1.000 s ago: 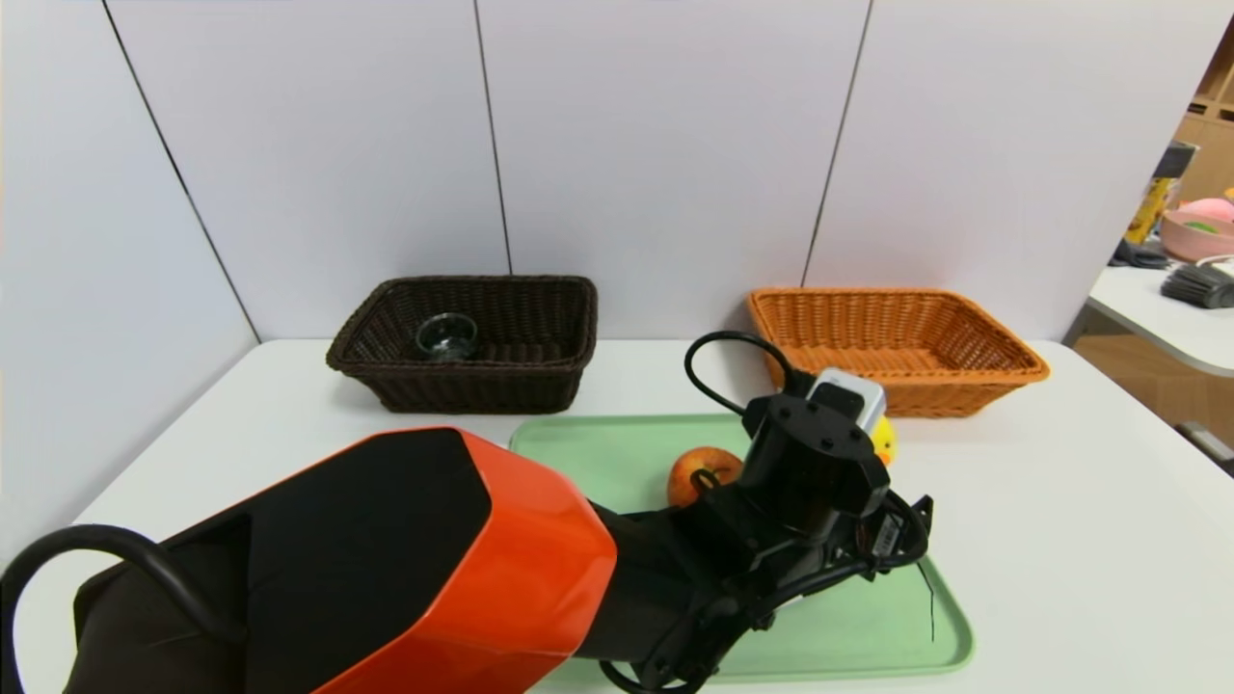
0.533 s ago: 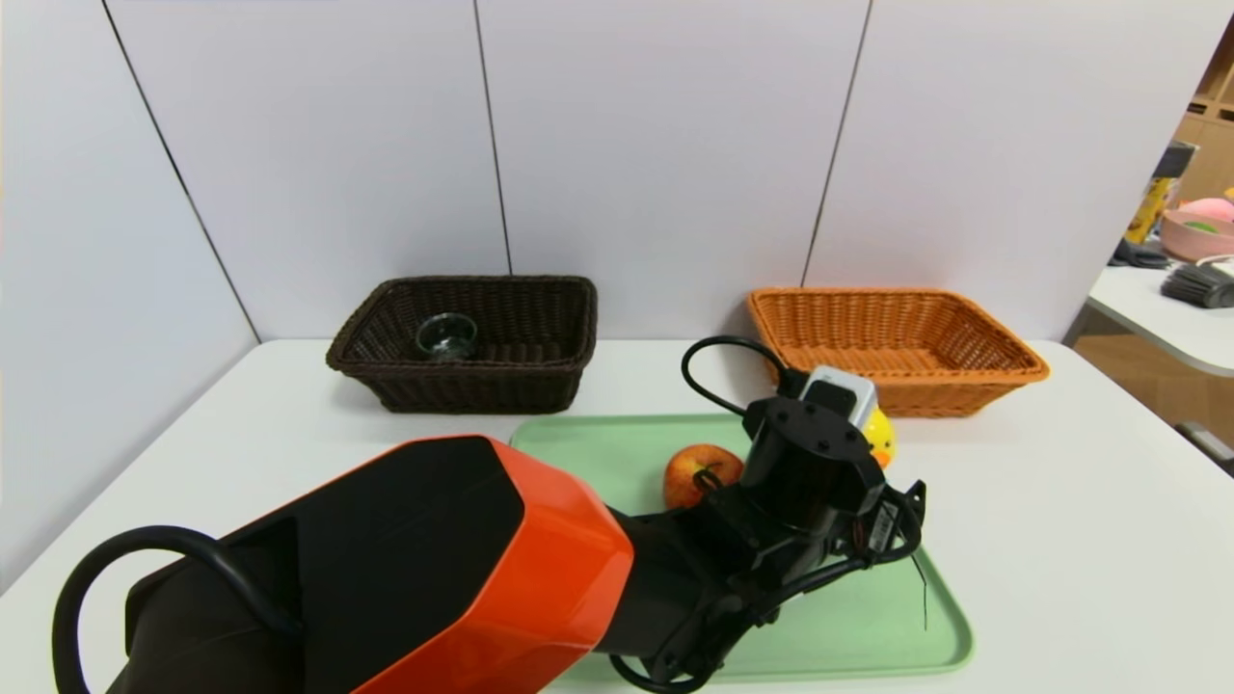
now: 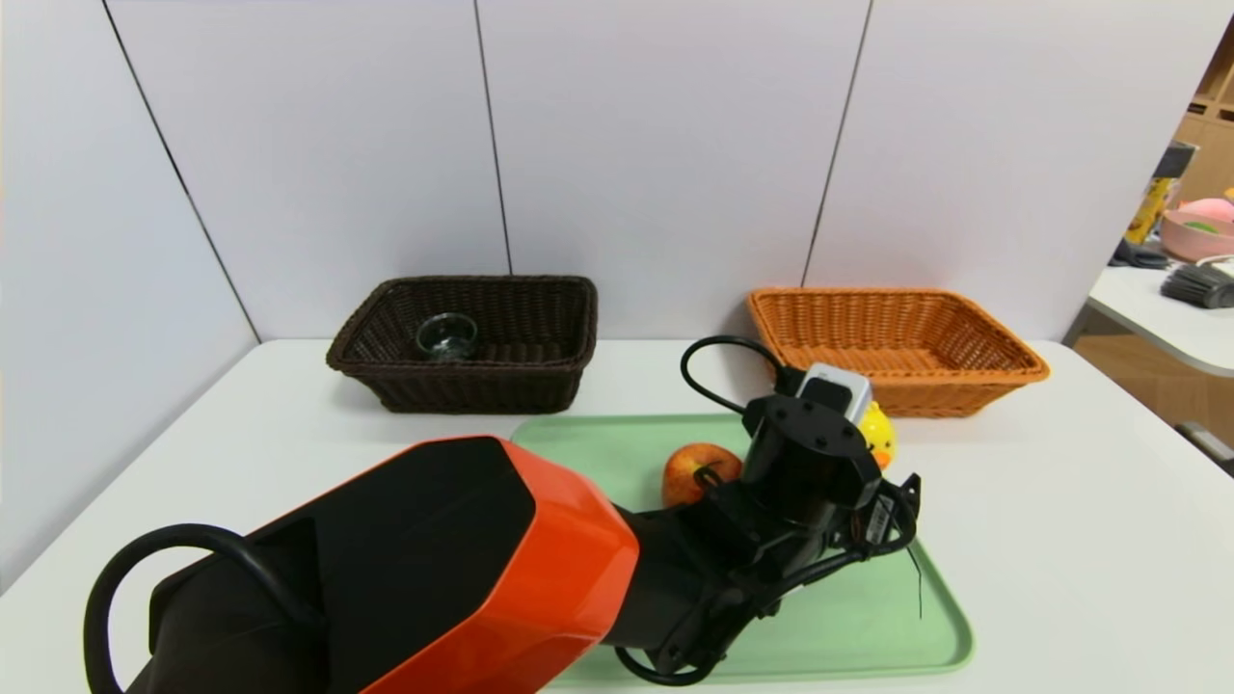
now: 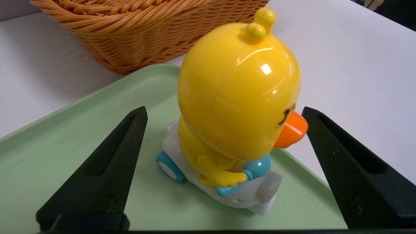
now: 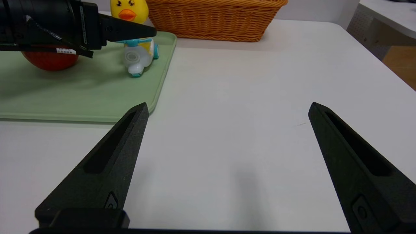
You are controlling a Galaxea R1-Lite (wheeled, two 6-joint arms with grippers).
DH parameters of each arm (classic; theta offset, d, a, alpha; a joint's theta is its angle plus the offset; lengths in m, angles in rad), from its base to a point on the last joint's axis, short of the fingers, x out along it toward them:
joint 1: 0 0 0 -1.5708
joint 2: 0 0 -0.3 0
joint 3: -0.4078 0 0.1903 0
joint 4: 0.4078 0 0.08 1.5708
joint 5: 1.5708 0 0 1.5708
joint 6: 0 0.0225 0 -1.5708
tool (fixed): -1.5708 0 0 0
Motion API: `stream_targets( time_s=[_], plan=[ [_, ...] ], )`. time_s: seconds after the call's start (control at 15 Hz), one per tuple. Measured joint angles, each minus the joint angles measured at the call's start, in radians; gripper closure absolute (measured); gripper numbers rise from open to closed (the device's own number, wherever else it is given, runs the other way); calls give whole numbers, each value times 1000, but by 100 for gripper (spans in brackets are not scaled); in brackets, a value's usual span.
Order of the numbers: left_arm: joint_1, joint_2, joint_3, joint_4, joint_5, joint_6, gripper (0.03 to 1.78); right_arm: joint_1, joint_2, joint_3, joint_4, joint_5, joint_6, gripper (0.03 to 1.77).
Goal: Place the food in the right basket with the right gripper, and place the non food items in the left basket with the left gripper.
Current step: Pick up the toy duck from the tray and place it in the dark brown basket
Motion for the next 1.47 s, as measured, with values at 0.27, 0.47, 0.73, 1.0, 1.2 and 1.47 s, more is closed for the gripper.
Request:
stream_targets(
  time_s=[0.27, 0.47, 0.73, 1.0, 1.2, 1.47],
  plan=[
    [0, 14, -23, 0, -1, -1, 12, 0, 0, 0, 1, 0, 0, 10],
    [-1, 22, -34, 0, -2, 0, 12, 0, 0, 0, 0, 0, 0, 10],
    [0, 30, -42, 0, -1, 0, 12, 0, 0, 0, 0, 0, 0, 10],
    [0, 36, -49, 0, -2, 0, 12, 0, 0, 0, 0, 0, 0, 10],
    [0, 38, -51, 0, -1, 1, 49, 0, 0, 0, 0, 0, 0, 10],
    [0, 40, -58, 0, -2, 1, 98, 0, 0, 0, 0, 0, 0, 10]
  ],
)
